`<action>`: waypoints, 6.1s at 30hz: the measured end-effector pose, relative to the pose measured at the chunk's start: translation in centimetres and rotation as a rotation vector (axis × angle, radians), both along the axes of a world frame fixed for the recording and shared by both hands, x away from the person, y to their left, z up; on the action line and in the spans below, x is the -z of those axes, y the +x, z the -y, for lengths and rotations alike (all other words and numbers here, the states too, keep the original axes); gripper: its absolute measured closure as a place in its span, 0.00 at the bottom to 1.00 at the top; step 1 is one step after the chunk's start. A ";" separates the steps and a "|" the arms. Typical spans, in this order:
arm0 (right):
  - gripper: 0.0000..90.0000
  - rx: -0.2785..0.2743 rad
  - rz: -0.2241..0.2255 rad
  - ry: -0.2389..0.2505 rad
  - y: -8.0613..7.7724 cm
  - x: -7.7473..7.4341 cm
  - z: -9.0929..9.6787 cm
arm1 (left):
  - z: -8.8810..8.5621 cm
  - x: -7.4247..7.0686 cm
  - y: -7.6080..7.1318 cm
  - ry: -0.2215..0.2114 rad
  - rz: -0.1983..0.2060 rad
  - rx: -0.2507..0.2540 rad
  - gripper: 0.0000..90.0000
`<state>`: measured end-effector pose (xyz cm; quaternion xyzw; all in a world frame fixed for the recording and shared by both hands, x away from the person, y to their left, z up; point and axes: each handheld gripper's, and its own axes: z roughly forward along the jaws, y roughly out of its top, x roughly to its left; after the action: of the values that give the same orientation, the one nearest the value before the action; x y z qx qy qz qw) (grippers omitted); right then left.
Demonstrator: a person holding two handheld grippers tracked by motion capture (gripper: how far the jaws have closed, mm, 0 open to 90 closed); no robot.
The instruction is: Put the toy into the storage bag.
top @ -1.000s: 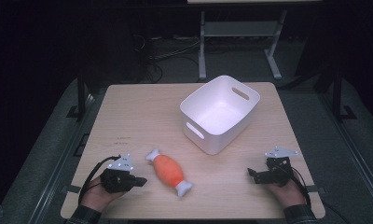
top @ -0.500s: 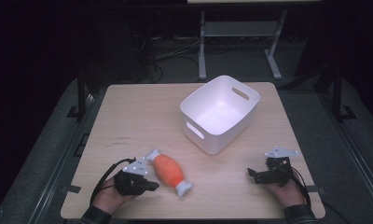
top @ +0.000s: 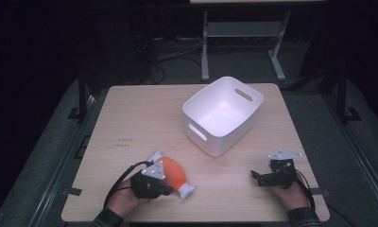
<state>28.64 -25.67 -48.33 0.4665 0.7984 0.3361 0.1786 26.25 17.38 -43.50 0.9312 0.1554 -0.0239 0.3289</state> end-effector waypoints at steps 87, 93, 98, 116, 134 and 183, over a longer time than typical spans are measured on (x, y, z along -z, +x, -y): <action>0.02 0.000 -0.001 0.000 0.0 0.0 0.0 | 1.6 -5.0 5.9 -0.017 0.045 -0.304 0.58; 0.02 0.000 -0.001 0.000 0.0 0.0 0.0 | 0.6 -4.8 6.1 0.007 0.035 -0.371 0.36; 0.02 0.000 -0.001 0.000 0.0 0.0 0.0 | 0.3 -4.4 6.2 0.021 0.030 -0.404 0.19; 0.02 0.000 -0.001 0.000 0.0 0.0 0.0 | 2.4 -1.4 5.6 0.101 -0.004 -0.352 0.14; 0.02 0.000 -0.001 -0.001 0.0 0.0 0.0 | 3.7 0.4 5.3 0.196 0.007 -0.330 0.15; 0.02 -0.001 -0.001 -0.001 0.0 0.0 0.0 | 0.4 -2.3 6.3 0.122 -0.017 -0.348 0.37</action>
<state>28.67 -25.65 -48.33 0.4664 0.7988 0.3355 0.1783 32.58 16.97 -41.21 0.9081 0.3182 0.0350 0.2699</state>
